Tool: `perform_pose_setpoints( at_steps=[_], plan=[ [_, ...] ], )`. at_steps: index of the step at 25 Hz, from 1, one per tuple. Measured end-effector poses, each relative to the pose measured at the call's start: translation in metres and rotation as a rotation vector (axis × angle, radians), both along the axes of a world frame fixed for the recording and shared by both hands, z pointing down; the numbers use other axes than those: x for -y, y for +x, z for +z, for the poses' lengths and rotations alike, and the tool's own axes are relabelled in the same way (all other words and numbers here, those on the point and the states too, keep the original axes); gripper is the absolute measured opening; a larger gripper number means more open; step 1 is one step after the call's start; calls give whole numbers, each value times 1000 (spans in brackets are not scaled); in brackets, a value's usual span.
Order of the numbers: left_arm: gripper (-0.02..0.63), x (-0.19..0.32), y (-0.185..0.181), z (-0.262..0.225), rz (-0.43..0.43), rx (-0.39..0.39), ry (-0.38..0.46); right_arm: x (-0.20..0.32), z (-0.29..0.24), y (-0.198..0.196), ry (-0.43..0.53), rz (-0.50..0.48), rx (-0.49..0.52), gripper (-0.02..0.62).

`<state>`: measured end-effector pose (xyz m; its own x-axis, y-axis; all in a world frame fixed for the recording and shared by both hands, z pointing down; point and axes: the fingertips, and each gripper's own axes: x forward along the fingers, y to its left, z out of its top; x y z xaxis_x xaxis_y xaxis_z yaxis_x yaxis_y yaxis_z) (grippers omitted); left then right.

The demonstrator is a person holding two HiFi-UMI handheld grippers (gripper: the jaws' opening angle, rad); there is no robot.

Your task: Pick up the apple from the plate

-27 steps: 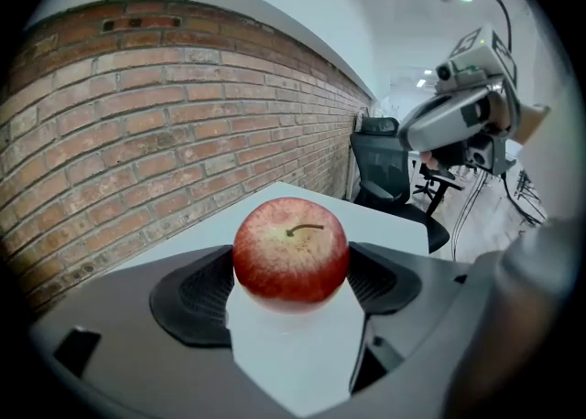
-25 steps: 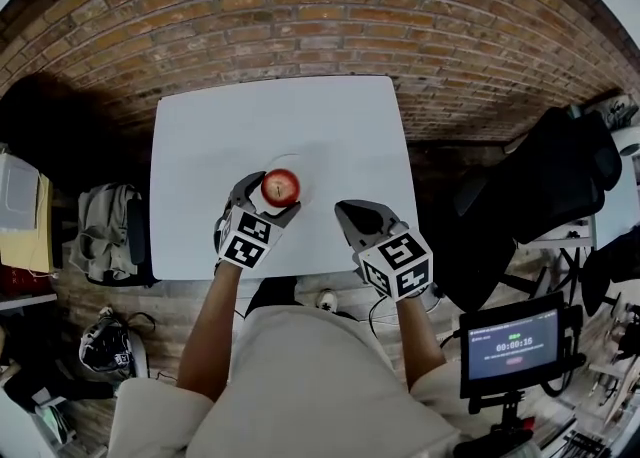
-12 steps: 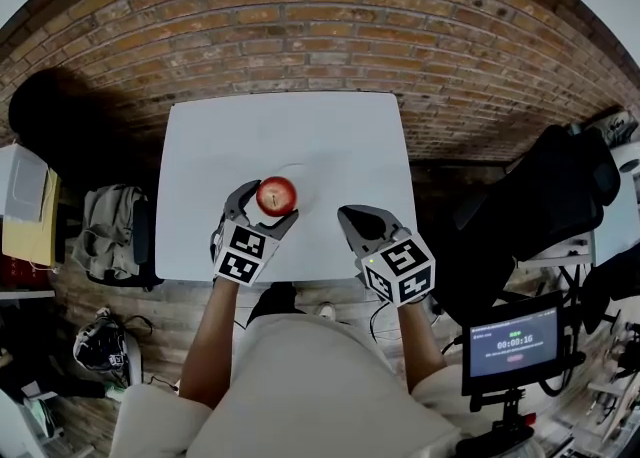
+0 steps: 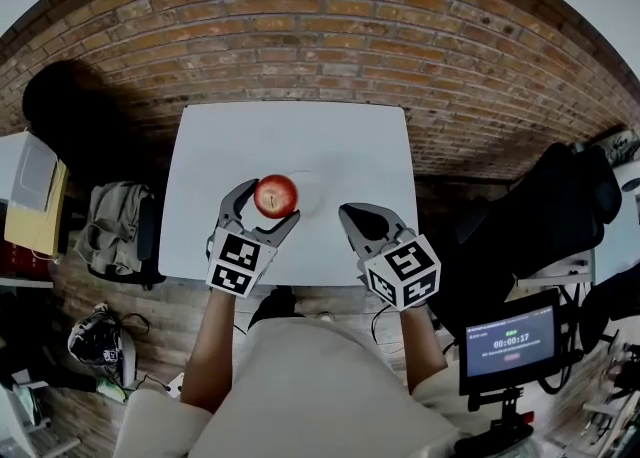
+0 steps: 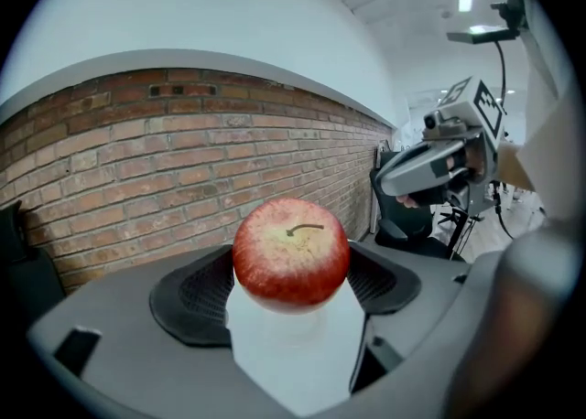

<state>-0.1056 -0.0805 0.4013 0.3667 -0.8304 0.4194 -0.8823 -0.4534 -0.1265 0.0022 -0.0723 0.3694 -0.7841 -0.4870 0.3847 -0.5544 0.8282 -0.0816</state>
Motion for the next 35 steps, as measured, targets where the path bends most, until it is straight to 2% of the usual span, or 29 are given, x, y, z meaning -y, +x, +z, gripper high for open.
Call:
perform_pose_setpoints(
  at_steps=[12, 18, 23, 27, 35],
  plan=[
    [390, -22, -9, -45, -57, -82, 86, -8, -46, -11, 56, -47, 91, 2],
    [390, -32, -3, -69, -47, -121, 136, -11, -57, -10, 58, -54, 122, 2],
    [390, -36, 2, -80, -31, -127, 160, -11, -56, -10, 52, -57, 120, 2],
    [390, -36, 5, -83, -21, -98, 186, -11, -55, -10, 57, -55, 113, 2],
    [390, -34, 5, -79, -17, -92, 180, -12, -49, -12, 72, -62, 57, 0]
  ],
)
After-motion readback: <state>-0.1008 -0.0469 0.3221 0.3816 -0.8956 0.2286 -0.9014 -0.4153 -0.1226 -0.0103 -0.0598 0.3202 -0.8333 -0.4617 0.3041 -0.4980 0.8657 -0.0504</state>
